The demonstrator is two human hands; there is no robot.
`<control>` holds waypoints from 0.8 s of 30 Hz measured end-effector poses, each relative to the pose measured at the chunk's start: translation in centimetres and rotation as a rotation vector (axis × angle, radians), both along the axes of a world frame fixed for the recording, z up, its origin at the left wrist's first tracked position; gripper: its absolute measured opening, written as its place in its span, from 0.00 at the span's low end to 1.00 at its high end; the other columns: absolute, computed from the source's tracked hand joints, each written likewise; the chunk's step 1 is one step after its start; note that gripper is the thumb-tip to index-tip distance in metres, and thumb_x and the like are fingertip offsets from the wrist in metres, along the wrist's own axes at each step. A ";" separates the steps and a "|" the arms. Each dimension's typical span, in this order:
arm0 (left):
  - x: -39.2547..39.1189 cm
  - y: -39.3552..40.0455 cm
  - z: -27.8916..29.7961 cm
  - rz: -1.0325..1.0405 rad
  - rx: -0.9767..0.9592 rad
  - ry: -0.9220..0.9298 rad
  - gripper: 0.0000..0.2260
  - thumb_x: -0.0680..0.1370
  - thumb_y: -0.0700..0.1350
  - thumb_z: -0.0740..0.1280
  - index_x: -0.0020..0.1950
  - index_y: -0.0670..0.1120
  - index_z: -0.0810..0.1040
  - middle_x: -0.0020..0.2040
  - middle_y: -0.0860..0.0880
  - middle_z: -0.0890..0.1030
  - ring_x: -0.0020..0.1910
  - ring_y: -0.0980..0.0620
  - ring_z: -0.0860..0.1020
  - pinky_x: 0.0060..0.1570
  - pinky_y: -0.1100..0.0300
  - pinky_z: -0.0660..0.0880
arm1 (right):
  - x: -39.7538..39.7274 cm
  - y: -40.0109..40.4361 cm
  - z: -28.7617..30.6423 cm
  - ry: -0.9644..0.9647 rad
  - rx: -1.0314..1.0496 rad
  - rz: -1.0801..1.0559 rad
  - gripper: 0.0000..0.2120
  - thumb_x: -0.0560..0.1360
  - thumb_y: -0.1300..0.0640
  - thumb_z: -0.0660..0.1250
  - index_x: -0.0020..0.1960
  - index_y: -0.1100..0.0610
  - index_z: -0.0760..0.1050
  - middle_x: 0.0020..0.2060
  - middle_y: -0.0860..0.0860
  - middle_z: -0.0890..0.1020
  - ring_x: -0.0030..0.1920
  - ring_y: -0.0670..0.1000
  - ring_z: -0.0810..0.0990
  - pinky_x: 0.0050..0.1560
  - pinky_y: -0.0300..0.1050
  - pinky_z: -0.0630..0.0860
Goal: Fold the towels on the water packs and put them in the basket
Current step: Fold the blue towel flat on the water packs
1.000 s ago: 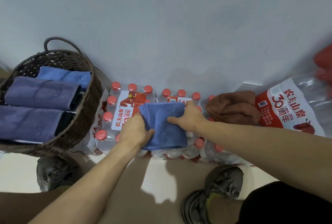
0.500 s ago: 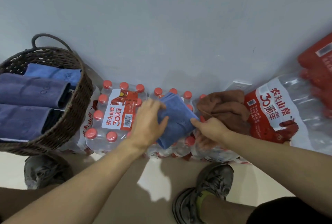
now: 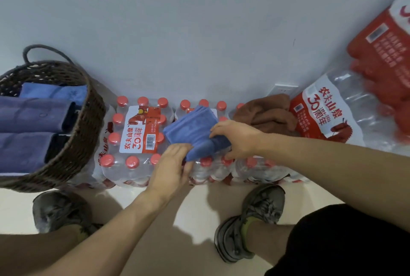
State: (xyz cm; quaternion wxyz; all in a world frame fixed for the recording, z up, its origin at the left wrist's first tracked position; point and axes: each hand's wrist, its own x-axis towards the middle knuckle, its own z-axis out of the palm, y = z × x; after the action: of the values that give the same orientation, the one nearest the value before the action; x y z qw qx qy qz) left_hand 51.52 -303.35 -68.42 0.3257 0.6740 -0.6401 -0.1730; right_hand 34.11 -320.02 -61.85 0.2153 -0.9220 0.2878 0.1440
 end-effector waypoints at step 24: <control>3.6 -1.9 2.4 0.379 0.508 0.161 0.09 0.80 0.49 0.62 0.50 0.43 0.71 0.38 0.42 0.79 0.30 0.43 0.75 0.32 0.55 0.74 | 4.9 0.4 -0.7 0.064 0.220 -0.495 0.20 0.81 0.44 0.60 0.62 0.59 0.72 0.60 0.55 0.79 0.57 0.56 0.79 0.56 0.47 0.76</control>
State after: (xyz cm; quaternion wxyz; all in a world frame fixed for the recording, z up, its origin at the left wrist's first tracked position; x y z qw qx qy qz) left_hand 55.13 -305.20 -65.98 0.2230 0.8250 -0.4116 -0.3165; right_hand 38.97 -319.62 -62.59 0.3338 -0.7896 0.4936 0.1464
